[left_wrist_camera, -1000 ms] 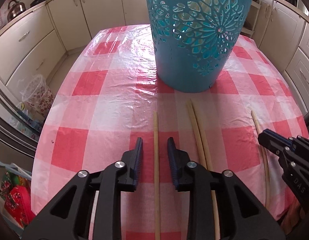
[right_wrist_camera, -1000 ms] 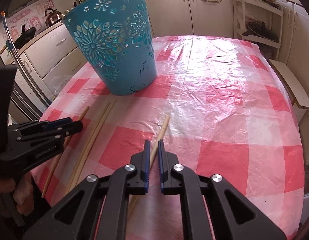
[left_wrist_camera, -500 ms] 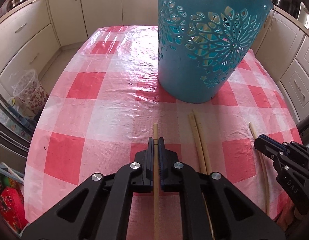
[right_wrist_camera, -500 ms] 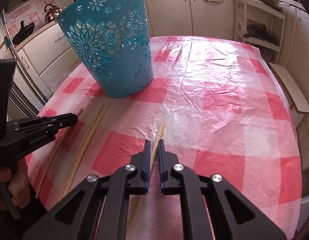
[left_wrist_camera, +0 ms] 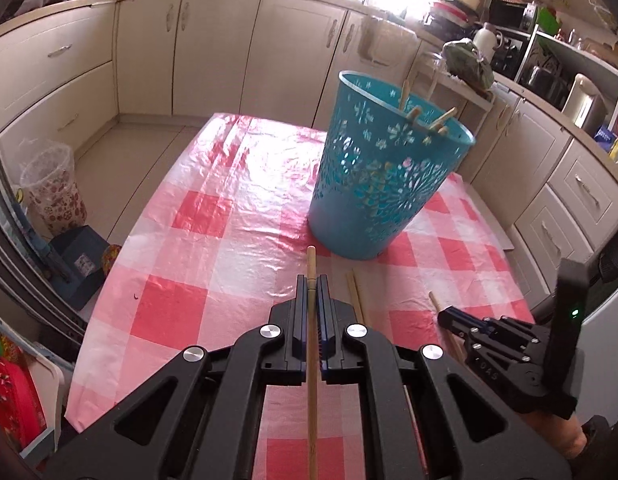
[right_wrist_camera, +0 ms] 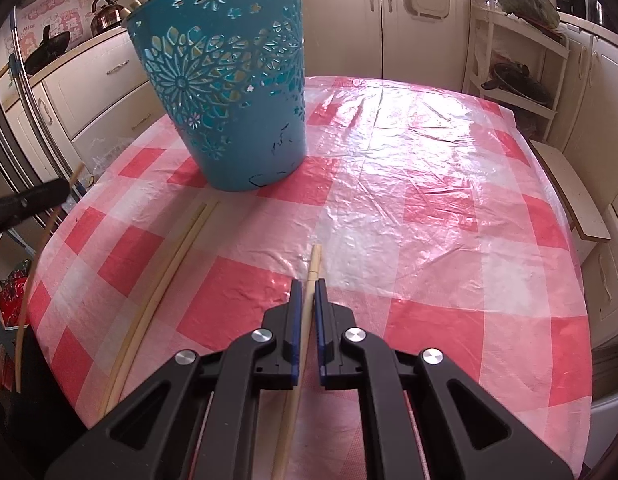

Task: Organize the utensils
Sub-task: 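Carry the chopstick over the basket and open the left tool while the right tool closes on another chopstick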

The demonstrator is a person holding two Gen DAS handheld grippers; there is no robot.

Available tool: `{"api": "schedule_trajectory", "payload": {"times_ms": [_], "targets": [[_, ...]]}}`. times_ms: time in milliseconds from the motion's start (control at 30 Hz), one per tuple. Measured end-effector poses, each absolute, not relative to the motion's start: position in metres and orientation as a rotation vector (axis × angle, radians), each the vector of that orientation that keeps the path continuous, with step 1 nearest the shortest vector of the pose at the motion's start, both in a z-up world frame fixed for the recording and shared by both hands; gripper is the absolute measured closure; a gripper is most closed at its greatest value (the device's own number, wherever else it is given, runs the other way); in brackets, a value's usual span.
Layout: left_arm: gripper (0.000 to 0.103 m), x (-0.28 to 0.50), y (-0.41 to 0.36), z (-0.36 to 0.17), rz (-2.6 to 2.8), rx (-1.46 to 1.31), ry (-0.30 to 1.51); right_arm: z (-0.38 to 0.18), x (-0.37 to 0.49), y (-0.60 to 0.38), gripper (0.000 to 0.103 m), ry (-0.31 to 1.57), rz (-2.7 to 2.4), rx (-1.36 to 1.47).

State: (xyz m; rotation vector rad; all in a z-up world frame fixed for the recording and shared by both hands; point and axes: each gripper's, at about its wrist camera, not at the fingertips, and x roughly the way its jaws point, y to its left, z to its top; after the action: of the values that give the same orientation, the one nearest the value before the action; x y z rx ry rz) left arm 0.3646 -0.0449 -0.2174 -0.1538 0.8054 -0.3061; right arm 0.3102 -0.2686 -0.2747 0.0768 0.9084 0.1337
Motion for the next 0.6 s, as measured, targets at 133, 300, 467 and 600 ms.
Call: {"api": "schedule_trajectory", "payload": {"times_ms": [133, 300, 467, 600], "targets": [[0.099, 0.356, -0.044, -0.181, -0.339, -0.185, 0.702, -0.275, 0.309, -0.265, 0.096, 0.907, 0.124, 0.056], [0.099, 0.346, -0.048, -0.133, -0.384, -0.196, 0.572, -0.274, 0.309, -0.262, 0.095, 0.904, 0.115, 0.035], [0.099, 0.36, -0.056, -0.095, -0.412, -0.204, 0.48, -0.274, 0.309, -0.263, 0.095, 0.904, 0.119, 0.043], [0.099, 0.374, -0.064, -0.069, -0.419, -0.211, 0.41, -0.274, 0.309, -0.266, 0.093, 0.905, 0.132, 0.061]]}}
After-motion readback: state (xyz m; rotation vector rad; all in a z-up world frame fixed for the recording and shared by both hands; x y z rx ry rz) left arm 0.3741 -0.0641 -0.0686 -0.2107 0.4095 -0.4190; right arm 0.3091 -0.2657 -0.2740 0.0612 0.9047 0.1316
